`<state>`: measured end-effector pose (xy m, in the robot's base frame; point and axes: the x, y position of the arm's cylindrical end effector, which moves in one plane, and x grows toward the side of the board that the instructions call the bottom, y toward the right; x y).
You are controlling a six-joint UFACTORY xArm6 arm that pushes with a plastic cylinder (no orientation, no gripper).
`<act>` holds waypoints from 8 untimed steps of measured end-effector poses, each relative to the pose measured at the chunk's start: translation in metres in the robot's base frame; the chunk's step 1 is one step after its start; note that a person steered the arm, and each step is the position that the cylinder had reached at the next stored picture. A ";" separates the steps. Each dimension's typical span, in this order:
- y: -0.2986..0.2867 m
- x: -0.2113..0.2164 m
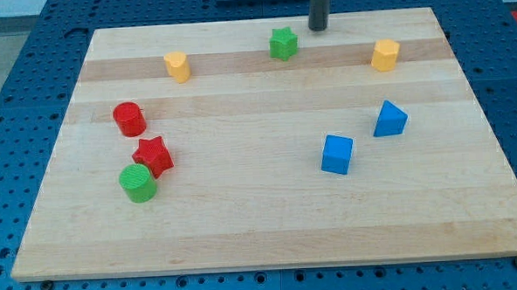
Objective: Push the green star towards red star
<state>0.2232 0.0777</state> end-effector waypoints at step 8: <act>-0.080 0.078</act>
<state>0.3009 -0.0021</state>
